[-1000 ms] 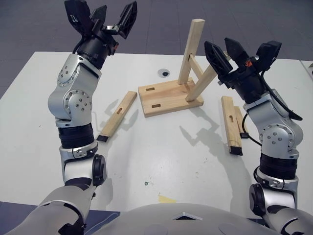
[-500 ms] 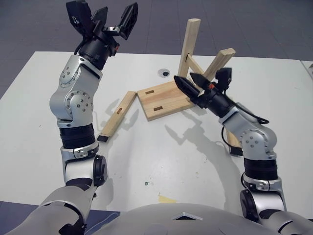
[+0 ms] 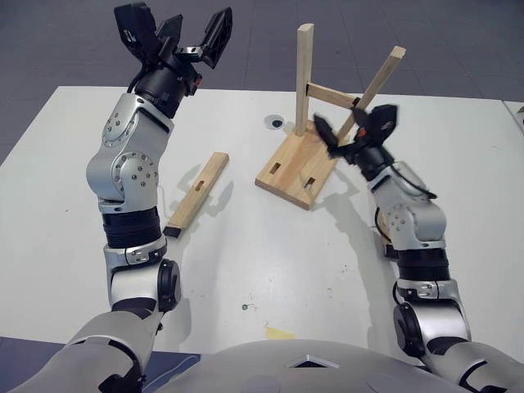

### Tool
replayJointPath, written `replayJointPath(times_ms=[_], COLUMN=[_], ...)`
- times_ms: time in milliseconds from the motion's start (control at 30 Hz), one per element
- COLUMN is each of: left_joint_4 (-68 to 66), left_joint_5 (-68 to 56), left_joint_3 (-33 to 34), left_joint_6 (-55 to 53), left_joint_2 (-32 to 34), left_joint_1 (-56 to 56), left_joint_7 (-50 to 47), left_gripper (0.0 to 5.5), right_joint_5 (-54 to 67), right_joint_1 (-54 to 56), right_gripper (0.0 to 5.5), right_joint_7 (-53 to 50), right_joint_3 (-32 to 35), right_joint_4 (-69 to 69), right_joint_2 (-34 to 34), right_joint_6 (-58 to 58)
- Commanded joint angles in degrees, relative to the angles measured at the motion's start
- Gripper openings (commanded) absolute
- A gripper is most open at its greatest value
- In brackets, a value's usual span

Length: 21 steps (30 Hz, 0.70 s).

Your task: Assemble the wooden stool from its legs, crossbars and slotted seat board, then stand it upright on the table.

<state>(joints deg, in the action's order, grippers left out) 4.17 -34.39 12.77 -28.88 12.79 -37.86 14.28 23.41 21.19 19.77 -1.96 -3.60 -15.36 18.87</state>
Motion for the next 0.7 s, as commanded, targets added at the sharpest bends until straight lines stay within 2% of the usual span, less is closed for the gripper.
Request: replayJointPath(times_ms=[33, 133, 333, 467, 600, 700], left_joint_4=[0.3, 0.5, -0.2, -0.1, 0.3, 0.8], left_joint_5=[1.0, 1.3, 1.9, 1.9, 2.0, 1.9], left_joint_3=[-0.4, -0.8, -1.2, -1.0, -1.0, -0.9], left_joint_6=[0.0, 0.1, 0.5, 0.5, 0.5, 0.3], left_joint_2=[0.4, -0.1, -0.2, -0.3, -0.3, -0.3], left_joint_1=[0.8, 1.1, 1.1, 1.2, 1.8, 2.1], left_joint_7=[0.1, 0.3, 0.6, 0.4, 0.0, -0.4], left_gripper=[5.40, 5.40, 5.40, 5.40, 5.40, 5.40], right_joint_5=[-6.4, -8.2, -15.6, -19.3, -16.8, -17.2], right_joint_1=[0.9, 5.1, 12.2, 10.6, 4.2, -3.3], right_gripper=[5.37, 5.37, 5.37, 5.37, 5.37, 5.37], right_joint_7=[-0.6, -0.8, 1.5, 4.8, 13.0, 21.6], right_joint_3=[-2.3, -1.3, -5.4, -9.3, -11.5, -16.7], right_joint_4=[-7.5, -15.9, -26.2, -28.3, -18.1, -5.0], right_joint_2=[0.1, 2.1, 4.1, 3.3, -0.2, -8.6], right_joint_6=[-0.6, -3.0, -9.3, -3.4, 9.7, 13.3])
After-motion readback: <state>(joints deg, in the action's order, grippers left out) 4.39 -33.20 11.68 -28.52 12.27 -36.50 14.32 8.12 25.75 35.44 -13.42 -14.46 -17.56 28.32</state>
